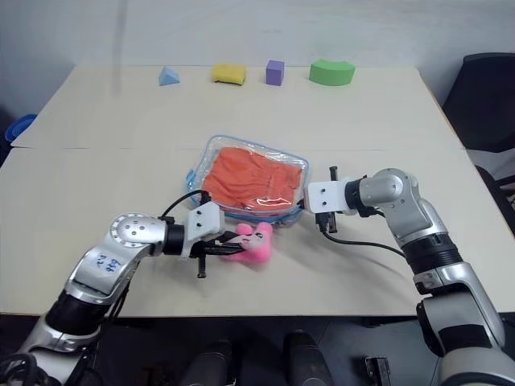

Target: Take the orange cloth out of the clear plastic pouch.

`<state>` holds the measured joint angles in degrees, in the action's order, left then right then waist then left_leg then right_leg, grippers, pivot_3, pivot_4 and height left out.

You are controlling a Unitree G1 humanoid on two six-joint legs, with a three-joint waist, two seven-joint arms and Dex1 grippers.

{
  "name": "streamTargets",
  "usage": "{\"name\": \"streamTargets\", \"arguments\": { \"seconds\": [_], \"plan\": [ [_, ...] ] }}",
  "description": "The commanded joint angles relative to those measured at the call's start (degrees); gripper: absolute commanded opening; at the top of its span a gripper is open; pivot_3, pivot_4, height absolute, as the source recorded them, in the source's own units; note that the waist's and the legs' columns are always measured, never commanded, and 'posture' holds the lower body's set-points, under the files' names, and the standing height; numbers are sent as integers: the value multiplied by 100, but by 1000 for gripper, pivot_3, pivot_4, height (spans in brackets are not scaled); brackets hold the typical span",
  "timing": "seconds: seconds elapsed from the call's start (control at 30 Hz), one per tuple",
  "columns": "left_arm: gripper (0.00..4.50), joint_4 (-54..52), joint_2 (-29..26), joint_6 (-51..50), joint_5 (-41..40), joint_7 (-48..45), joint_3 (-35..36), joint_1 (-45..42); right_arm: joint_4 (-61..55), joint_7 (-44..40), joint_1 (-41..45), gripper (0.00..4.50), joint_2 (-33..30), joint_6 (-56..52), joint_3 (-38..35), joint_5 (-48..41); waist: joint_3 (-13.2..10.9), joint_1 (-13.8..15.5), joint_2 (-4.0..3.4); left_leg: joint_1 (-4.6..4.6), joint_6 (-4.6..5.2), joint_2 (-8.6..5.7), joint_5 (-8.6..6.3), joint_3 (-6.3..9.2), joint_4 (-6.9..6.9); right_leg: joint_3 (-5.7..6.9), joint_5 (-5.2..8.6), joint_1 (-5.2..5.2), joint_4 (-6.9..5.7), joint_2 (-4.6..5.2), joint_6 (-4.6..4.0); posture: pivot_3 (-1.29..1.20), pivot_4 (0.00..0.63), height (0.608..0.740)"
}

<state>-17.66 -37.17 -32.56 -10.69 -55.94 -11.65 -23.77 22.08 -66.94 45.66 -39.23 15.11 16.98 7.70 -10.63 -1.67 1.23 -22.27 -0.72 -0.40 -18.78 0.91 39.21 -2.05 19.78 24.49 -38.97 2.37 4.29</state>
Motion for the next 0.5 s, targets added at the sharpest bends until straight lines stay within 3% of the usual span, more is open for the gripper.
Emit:
{"name": "streamTargets", "arguments": {
  "seconds": [0.03, 0.23, 0.5],
  "plan": [
    [552, -145, -213, 15, -110, 30, 315, 152, -19, -93, 100, 24, -124, -6, -237, -226, 0, 4, 0, 0, 0, 0, 0, 0, 0, 0, 0, 0, 0, 0, 0, 0, 150, 740],
    [552, -165, -232, -183, -326, 214, 537, 211, -38, -97, 72, 24, -179, 22, -203, -205, 0, 8, 0, 0, 0, 0, 0, -1, 1, 0, 0, -2, 0, 2, 0, 0, 150, 740],
    [552, 392, -1342, 125, -477, 1, 1787, 929, 56, -45, -16, 24, -618, 604, -305, -200, -1, -24, -1, 1, 0, 4, 0, -1, -7, 1, 1, 4, 1, 0, -1, 0, 150, 740]
  ]
}}
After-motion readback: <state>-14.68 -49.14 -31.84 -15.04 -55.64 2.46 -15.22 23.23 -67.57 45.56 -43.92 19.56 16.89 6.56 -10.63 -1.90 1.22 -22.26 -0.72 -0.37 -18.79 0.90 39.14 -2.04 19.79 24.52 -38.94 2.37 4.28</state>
